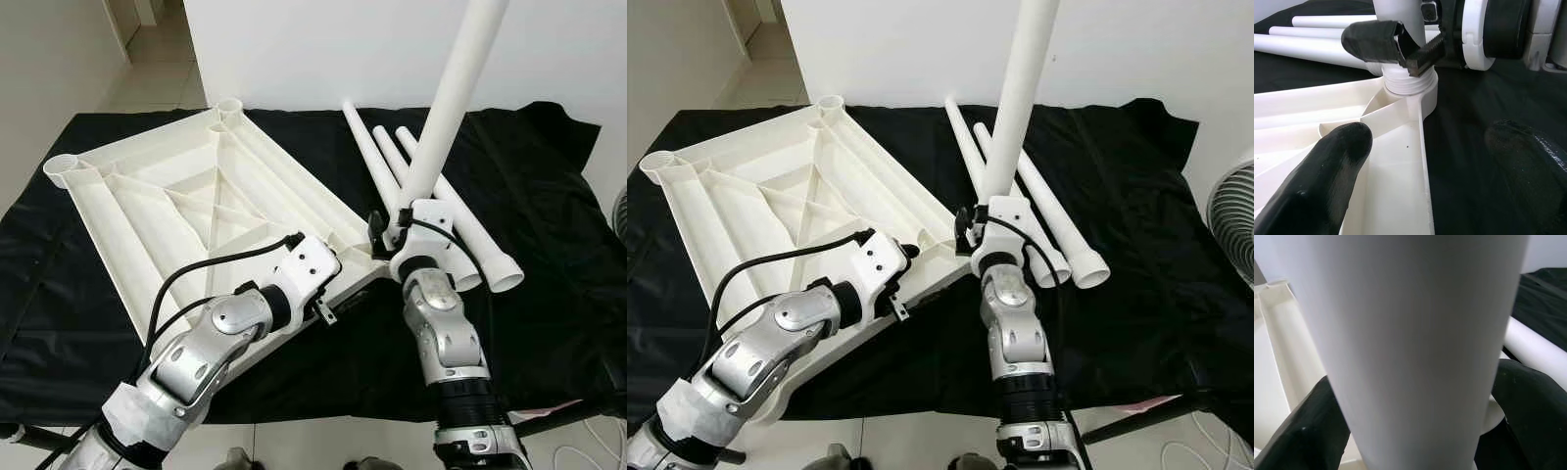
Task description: Building children table
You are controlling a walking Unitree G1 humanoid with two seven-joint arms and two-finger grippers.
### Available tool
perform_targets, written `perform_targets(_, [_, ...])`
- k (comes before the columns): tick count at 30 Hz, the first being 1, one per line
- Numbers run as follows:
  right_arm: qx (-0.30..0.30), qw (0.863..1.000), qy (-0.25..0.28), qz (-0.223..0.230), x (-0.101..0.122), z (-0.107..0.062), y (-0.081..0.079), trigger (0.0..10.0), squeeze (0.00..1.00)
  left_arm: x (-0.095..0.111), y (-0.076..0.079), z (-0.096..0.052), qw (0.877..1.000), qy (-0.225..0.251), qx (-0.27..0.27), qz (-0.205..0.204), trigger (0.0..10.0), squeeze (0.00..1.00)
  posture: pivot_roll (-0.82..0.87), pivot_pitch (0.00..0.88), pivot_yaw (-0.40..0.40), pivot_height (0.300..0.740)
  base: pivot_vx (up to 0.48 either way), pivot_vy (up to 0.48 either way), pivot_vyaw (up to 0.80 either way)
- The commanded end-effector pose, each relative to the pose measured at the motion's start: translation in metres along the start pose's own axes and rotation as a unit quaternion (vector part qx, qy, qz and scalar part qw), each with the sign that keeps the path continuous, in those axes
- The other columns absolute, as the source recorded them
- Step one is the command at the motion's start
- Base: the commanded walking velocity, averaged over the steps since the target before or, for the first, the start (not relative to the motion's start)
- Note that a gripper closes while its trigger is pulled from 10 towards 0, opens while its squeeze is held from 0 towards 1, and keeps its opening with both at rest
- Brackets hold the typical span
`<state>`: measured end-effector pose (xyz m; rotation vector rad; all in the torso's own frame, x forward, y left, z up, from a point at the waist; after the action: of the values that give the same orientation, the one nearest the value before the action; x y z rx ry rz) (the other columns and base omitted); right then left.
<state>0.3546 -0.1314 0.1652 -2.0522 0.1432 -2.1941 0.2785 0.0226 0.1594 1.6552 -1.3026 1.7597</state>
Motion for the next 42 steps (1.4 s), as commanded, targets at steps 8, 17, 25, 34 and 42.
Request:
perform_targets(8, [0.155,0.986,-0.052,-0.031,-0.006,0.003,-0.014,10.0,0.00,0.001,0.008,0.000,0.999,0.006,-0.043,0.001,10.0,0.00,-0.13,0.027,0.028,0.740,0.000,0.000,0.00])
perform_targets(17, [0.246,0.962,-0.052,-0.103,0.002,0.011,0.001,10.0,0.00,0.003,0.008,0.000,0.999,0.007,-0.046,0.001,10.0,0.00,-0.13,0.034,0.033,0.740,0.000,0.000,0.00])
perform_targets(25, [0.270,0.951,-0.070,-0.133,0.003,0.017,0.024,0.0,0.00,0.005,0.007,0.001,0.999,0.009,-0.046,0.004,10.0,0.00,-0.13,0.042,0.039,0.740,0.000,0.000,0.00])
perform_targets(34, [0.286,0.948,-0.072,-0.118,0.002,0.013,0.026,0.0,0.00,0.006,0.006,0.002,0.999,0.012,-0.044,0.004,10.0,0.00,-0.13,0.055,0.035,0.740,0.000,0.000,0.00])
perform_targets(42, [0.232,0.967,-0.060,-0.082,0.002,0.013,0.021,10.0,0.00,0.007,0.008,0.004,0.999,0.013,-0.046,0.001,10.0,0.00,-0.14,0.059,0.035,0.740,0.000,0.000,0.00])
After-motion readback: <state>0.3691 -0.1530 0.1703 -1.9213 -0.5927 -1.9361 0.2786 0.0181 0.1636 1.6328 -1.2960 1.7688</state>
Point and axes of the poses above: a point about 5 cm out from each wrist's last joint towards the gripper, its own z axis pointing out of the wrist towards the gripper, its own x axis along the axis of the wrist's last joint, y = z × x, the point moved 3 cm from there along z, pointing out of the wrist towards the gripper, and after that the axes turned 8 degrees about z, right-handed, at the moved point
